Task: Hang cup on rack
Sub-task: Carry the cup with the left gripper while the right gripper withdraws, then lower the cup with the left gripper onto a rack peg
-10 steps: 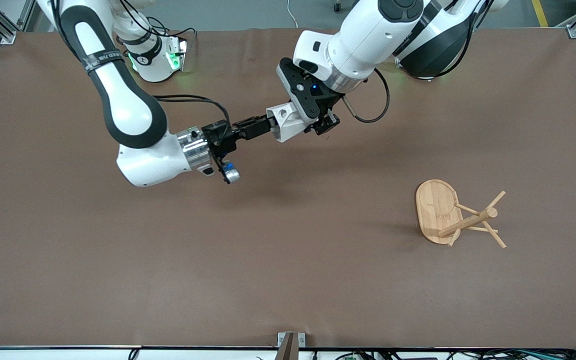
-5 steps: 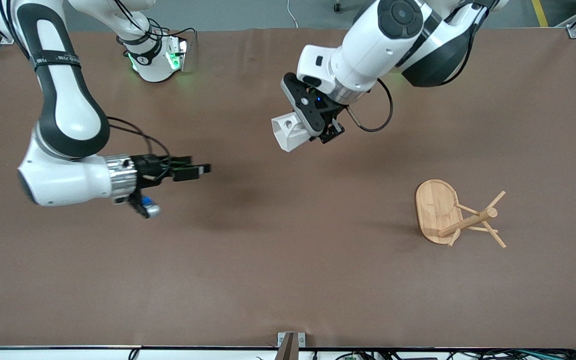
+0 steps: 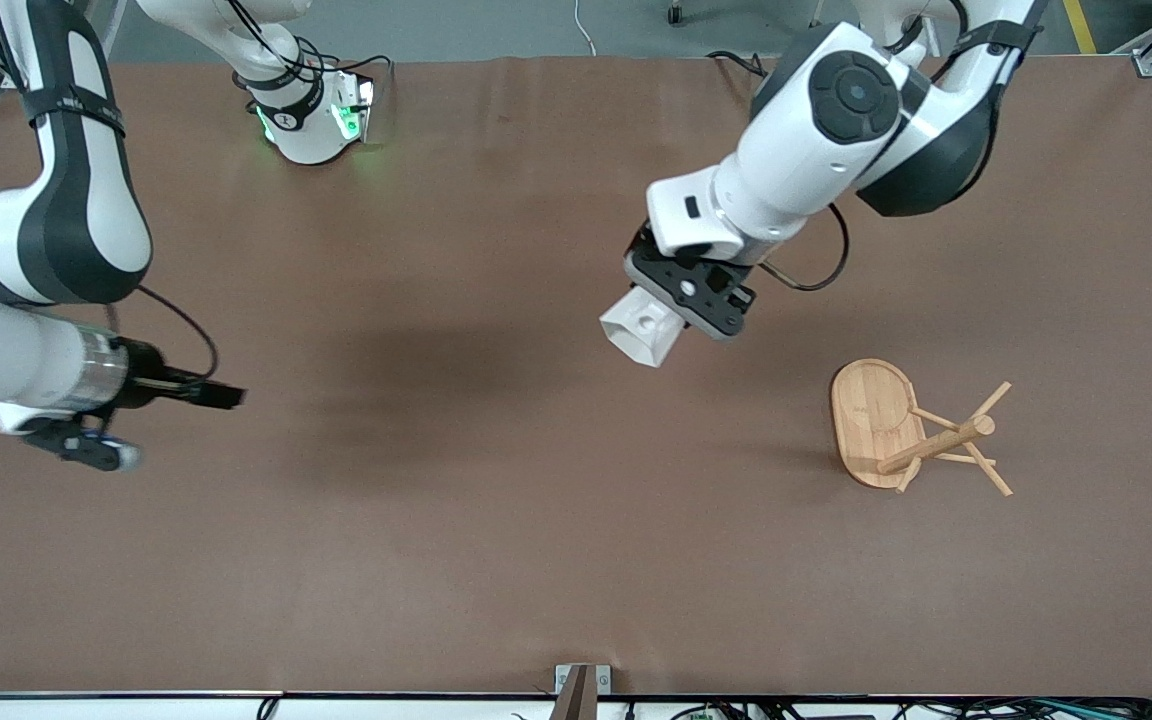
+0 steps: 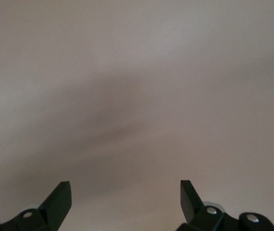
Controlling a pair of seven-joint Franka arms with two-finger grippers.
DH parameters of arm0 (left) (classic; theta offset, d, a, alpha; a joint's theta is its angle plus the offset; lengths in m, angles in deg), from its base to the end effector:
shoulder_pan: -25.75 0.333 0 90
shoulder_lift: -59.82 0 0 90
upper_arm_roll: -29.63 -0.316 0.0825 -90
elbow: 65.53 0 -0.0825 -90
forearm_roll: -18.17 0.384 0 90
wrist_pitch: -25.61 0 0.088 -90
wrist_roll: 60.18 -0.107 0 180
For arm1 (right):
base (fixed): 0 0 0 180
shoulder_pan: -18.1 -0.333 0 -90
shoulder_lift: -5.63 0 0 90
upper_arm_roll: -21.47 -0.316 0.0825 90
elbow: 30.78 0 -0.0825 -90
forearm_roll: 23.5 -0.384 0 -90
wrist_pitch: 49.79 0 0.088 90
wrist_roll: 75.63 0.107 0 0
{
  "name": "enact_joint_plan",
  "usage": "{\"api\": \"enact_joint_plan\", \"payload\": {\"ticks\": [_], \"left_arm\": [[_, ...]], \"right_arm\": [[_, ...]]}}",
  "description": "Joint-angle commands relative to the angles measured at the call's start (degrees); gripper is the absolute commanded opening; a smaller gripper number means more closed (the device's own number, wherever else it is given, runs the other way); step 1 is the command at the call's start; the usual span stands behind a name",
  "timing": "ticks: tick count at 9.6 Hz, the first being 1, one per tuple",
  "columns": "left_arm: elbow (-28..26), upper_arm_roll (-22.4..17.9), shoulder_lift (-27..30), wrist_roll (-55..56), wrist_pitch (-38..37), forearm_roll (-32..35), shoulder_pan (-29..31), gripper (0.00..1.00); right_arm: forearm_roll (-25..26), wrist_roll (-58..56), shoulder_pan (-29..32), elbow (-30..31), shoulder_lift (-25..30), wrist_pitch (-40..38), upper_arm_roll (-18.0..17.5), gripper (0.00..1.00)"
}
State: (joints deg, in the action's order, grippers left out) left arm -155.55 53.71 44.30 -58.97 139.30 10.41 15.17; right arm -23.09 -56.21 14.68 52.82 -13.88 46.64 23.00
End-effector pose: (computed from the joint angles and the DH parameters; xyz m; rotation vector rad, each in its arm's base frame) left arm 0.5498 -0.3555 0.5138 2.7690 -0.7317 0.1198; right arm 0.6505 0.0231 0.4801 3.0638 -0.4689 -0.1730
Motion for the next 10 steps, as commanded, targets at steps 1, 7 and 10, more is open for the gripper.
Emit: {"api": "enact_joint_plan", "payload": {"ticks": [1,7,10], "left_arm": [[-0.2,0.3,-1.3,2.3,0.4,1.3,4.7,0.0],[-0.2,0.2,-1.1,11.3,0.4,2.0,9.9,0.0],[-3.5,0.2,0.2,11.1,0.6,1.3,14.0,0.0]], "right_arm": [[3.1,-2.2,3.6,0.3,5.6,-1.0,-1.0,1.0],[1.1,-15.3,4.0,1.6,19.9,-14.1,4.1,1.0],[0.9,-15.7,3.9,4.9,21.7,-11.0,4.0,1.0]]}}
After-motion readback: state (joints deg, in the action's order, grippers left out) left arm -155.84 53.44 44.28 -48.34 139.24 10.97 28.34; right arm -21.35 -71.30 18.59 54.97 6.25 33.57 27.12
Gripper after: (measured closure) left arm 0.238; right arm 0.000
